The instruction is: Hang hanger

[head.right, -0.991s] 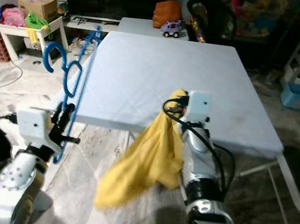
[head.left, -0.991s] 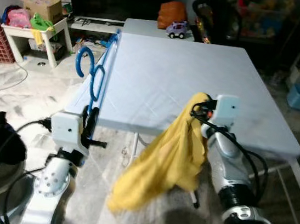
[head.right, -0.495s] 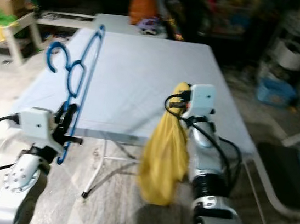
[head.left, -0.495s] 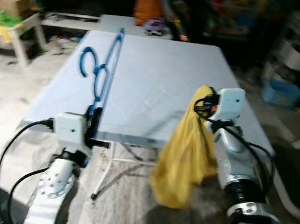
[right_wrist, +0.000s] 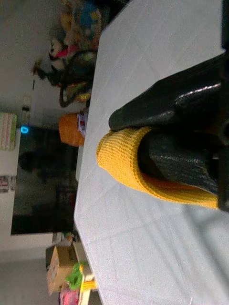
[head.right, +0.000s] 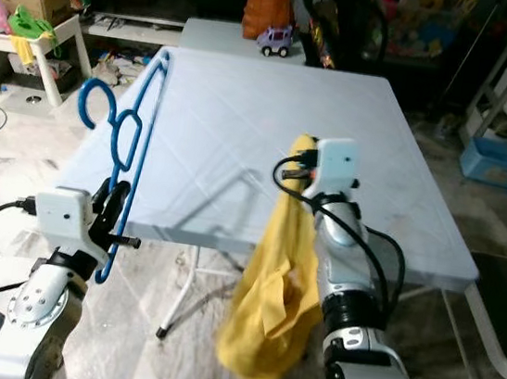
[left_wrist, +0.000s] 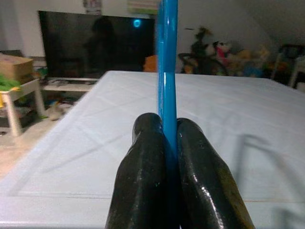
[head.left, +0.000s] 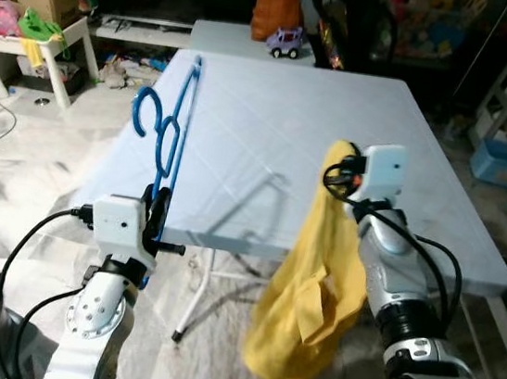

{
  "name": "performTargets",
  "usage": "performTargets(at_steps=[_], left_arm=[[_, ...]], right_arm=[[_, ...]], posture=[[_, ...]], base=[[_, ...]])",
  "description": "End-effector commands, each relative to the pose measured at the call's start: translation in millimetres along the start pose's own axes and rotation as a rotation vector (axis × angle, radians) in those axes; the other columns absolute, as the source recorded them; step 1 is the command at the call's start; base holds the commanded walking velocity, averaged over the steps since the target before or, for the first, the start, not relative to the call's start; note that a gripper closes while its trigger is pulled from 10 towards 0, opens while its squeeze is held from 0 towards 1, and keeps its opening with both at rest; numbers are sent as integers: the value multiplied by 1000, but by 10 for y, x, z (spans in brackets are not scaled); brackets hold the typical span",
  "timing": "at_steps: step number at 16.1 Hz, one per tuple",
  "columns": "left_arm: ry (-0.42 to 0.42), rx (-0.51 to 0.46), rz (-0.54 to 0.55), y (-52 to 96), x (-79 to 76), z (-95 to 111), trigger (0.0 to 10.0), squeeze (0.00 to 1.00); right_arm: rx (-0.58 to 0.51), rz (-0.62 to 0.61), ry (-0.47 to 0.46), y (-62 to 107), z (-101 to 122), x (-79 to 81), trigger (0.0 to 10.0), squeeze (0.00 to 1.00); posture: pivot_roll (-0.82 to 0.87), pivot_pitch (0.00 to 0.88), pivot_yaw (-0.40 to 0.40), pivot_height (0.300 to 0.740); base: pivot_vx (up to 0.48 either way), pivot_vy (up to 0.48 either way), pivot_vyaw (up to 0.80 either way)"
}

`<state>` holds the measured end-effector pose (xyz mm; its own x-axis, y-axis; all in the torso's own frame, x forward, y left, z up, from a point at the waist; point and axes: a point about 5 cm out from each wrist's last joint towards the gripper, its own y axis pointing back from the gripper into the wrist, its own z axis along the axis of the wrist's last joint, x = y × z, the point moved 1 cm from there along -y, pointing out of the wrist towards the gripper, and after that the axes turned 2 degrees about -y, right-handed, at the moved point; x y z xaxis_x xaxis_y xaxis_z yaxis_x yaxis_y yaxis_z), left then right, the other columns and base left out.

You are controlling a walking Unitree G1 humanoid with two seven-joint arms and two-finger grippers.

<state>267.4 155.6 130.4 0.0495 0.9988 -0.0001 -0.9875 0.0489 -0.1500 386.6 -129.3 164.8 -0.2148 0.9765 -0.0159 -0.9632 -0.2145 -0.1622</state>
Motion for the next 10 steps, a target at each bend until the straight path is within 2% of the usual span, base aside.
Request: performTargets(at_steps=[1,8,10], left_arm=[[-7,-1,14,2,21,7,10000,0],[-17,20,33,-14,15,-24,10000,0],[-23,31,21,-7,10,-46,10000,0]], right_arm=[[-47,21,11,-53,122,61,10000,0],[-29,23,-9,-60,99,44,10000,0],[30,75,-79,-197,138,97,10000,0]], posture=[[93,0,-19,740],[87,0,-22,740],[90,0,-27,740]], base=[[0,0,0],[0,0,0],[0,0,0]])
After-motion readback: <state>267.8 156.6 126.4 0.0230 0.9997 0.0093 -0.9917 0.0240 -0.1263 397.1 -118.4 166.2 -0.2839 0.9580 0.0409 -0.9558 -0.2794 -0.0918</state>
